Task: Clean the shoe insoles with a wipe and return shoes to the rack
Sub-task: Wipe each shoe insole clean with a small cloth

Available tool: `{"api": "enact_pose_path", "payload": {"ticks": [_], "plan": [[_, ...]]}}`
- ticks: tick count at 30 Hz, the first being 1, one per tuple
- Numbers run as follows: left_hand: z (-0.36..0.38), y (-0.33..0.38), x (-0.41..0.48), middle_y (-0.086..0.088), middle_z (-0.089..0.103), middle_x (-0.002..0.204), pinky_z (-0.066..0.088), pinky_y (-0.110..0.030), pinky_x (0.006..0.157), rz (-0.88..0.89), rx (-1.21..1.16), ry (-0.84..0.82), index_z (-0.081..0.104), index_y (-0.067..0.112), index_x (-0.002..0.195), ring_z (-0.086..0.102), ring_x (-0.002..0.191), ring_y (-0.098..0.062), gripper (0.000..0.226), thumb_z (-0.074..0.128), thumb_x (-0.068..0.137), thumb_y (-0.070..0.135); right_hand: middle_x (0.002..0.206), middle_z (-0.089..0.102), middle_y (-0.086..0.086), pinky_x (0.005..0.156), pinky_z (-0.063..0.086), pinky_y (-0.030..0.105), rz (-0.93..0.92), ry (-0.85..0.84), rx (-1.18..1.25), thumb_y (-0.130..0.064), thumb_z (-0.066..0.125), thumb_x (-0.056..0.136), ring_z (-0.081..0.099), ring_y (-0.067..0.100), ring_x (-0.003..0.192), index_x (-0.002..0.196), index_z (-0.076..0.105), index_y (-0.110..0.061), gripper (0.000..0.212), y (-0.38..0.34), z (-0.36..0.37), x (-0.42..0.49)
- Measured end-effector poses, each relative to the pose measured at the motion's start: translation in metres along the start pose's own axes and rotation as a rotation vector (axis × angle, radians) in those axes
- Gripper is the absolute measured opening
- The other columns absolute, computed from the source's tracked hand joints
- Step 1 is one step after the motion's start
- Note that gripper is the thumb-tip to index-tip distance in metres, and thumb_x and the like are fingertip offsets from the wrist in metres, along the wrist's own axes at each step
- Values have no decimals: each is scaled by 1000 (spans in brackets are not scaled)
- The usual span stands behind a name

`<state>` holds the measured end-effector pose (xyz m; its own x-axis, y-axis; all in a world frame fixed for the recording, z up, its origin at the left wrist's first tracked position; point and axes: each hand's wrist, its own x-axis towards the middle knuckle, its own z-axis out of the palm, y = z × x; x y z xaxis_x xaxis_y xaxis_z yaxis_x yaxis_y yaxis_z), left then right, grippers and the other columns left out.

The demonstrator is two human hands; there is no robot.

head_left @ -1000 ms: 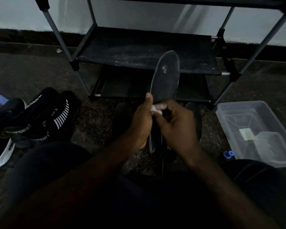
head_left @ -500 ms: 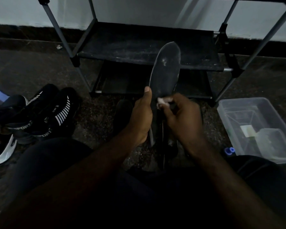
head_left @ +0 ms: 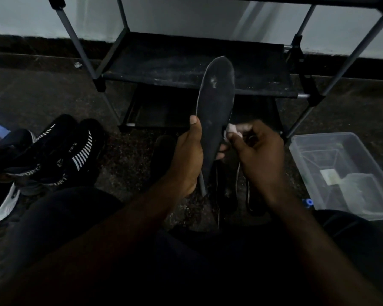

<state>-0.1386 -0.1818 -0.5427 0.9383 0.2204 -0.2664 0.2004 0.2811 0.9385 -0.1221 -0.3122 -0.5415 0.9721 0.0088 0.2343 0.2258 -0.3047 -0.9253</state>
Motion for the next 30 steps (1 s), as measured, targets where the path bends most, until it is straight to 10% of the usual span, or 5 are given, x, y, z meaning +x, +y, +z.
{"api": "enact_pose_path", "payload": {"ticks": [5,11,17,24,30], "plan": [[-5,4,5,-19,68,117,56,-36,86,-76,-99,-56,58,3,127,68,103,-30,77,20,96,62,84,70,-1,68,51,14,47,56,163,-9,69,90,65,0,73,103,69,-6,14,-5,-3,3],[-7,0,-1,-20,64,123,49,-39,99,-76,-208,-52,58,3,127,63,113,-29,59,34,100,50,93,69,1,78,57,35,-133,-53,-80,-19,72,89,68,13,86,94,71,-12,9,3,10,-8],[-10,-6,4,-24,66,119,45,-50,105,-36,-200,39,59,0,124,60,115,-40,61,36,99,51,89,69,-5,80,45,8,-292,-242,-191,-5,73,83,63,6,86,92,74,-9,11,-2,23,-23],[-6,-6,4,-20,65,121,45,-48,104,-2,-175,55,59,2,126,63,114,-33,62,42,94,52,85,67,6,70,35,11,-318,68,-334,-7,71,85,57,8,80,85,68,-7,3,9,8,-4],[-11,-11,5,-22,68,113,51,-46,97,22,-125,97,60,-1,122,66,106,-34,53,33,104,41,93,68,6,80,48,22,-427,-226,-303,-2,67,85,61,14,87,96,71,-8,14,0,25,-27]]}}
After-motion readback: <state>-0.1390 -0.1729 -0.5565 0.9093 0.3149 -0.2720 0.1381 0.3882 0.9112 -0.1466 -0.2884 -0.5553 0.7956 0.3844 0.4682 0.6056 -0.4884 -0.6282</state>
